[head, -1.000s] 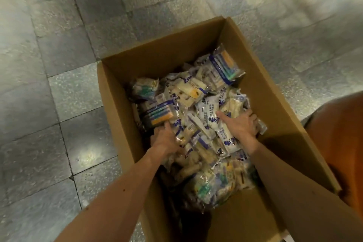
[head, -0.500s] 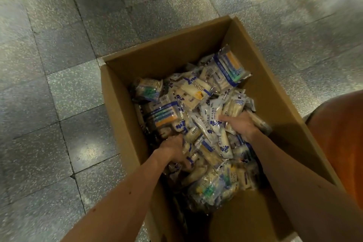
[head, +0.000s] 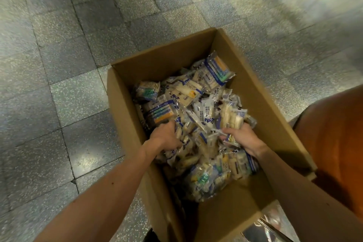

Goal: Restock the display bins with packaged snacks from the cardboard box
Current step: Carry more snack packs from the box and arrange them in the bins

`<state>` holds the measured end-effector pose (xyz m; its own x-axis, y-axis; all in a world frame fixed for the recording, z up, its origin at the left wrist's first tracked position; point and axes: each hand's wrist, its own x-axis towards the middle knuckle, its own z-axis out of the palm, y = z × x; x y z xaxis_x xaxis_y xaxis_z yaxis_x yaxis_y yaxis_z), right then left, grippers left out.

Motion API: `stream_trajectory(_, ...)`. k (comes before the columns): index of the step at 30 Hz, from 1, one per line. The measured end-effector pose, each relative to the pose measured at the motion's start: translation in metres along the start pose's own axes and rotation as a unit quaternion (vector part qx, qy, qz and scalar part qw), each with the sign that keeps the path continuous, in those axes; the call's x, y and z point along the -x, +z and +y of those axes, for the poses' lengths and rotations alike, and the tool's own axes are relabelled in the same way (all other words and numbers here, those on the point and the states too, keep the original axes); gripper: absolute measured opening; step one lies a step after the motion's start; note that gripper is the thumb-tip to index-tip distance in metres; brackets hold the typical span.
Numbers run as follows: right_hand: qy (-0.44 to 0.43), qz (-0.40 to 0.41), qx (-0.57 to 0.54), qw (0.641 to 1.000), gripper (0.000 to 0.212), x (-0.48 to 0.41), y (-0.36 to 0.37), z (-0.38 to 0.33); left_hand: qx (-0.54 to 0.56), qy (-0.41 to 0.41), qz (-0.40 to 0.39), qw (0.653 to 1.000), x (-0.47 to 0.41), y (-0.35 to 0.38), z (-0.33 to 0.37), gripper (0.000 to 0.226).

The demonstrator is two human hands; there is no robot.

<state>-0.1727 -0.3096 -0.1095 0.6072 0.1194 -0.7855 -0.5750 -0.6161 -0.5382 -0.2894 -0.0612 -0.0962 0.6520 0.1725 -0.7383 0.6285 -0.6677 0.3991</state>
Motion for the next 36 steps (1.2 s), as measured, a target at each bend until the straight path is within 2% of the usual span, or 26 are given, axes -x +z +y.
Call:
stream_trajectory(1,-0.013,-0.012,0.0,1.0,0.09,-0.005,-0.005,0.012,0.017,0.0,-0.001,1.0,0.005,-0.004,0.001,0.068)
stream_trajectory(2,-0.024,-0.023,-0.004,0.999,0.107,-0.015,-0.01,0.027,0.038,0.001,0.0,0.999,0.011,-0.007,0.002,0.075)
stream_trajectory(5,-0.047,-0.057,-0.006,0.997,0.12,-0.022,-0.021,0.058,0.117,0.006,-0.001,0.993,0.032,-0.017,0.006,0.099)
stream_trajectory(8,-0.056,-0.075,-0.017,0.995,0.14,0.032,-0.02,0.041,0.18,0.0,-0.001,0.984,0.055,-0.023,0.013,0.095)
stream_trajectory(12,-0.04,-0.115,-0.039,0.992,0.12,0.073,-0.024,0.04,0.25,-0.017,0.016,0.968,0.089,-0.016,0.022,0.1)
stream_trajectory(16,-0.049,-0.179,-0.03,0.982,0.129,0.056,-0.042,0.068,0.368,-0.042,0.037,0.928,0.122,-0.002,0.031,0.082)
stream_trajectory(19,-0.076,-0.189,-0.021,0.979,0.117,0.101,-0.048,0.047,0.45,-0.024,0.05,0.891,0.149,0.009,0.04,0.07)
stream_trajectory(20,-0.092,-0.19,-0.01,0.977,0.119,0.111,-0.05,0.041,0.471,-0.021,0.054,0.88,0.158,0.013,0.043,0.069)
stream_trajectory(22,-0.113,-0.169,0.027,0.979,0.141,0.137,-0.051,0.025,0.506,-0.01,0.072,0.859,0.179,0.019,0.047,0.059)
stream_trajectory(23,-0.116,-0.171,0.043,0.978,0.144,0.143,-0.053,0.019,0.523,-0.004,0.083,0.848,0.19,0.021,0.049,0.056)
stream_trajectory(25,-0.143,-0.176,0.07,0.971,0.121,0.159,-0.051,0.005,0.551,0.006,0.114,0.827,0.214,0.025,0.045,0.06)
stream_trajectory(28,-0.2,-0.194,0.134,0.951,0.119,0.188,-0.033,-0.02,0.57,0.021,0.172,0.803,0.264,0.029,0.025,0.07)
stream_trajectory(29,-0.218,-0.221,0.144,0.94,0.103,0.204,-0.022,-0.029,0.566,0.021,0.194,0.801,0.284,0.03,0.015,0.07)
stream_trajectory(30,-0.242,-0.248,0.154,0.925,0.074,0.222,-0.009,-0.036,0.563,0.021,0.218,0.797,0.307,0.033,0.005,0.066)
stream_trajectory(31,-0.26,-0.282,0.17,0.908,0.046,0.239,0.007,-0.042,0.562,0.018,0.246,0.79,0.331,0.037,-0.006,0.057)
stream_trajectory(32,-0.28,-0.309,0.194,0.888,0.028,0.257,0.024,-0.047,0.561,0.014,0.276,0.78,0.357,0.043,-0.017,0.046)
stream_trajectory(34,-0.314,-0.383,0.228,0.838,0.015,0.293,0.063,-0.05,0.559,0.001,0.345,0.754,0.413,0.058,-0.042,0.028)
stream_trajectory(36,-0.343,-0.438,0.264,0.788,0.016,0.332,0.106,-0.046,0.556,-0.015,0.404,0.726,0.473,0.081,-0.065,0.023)
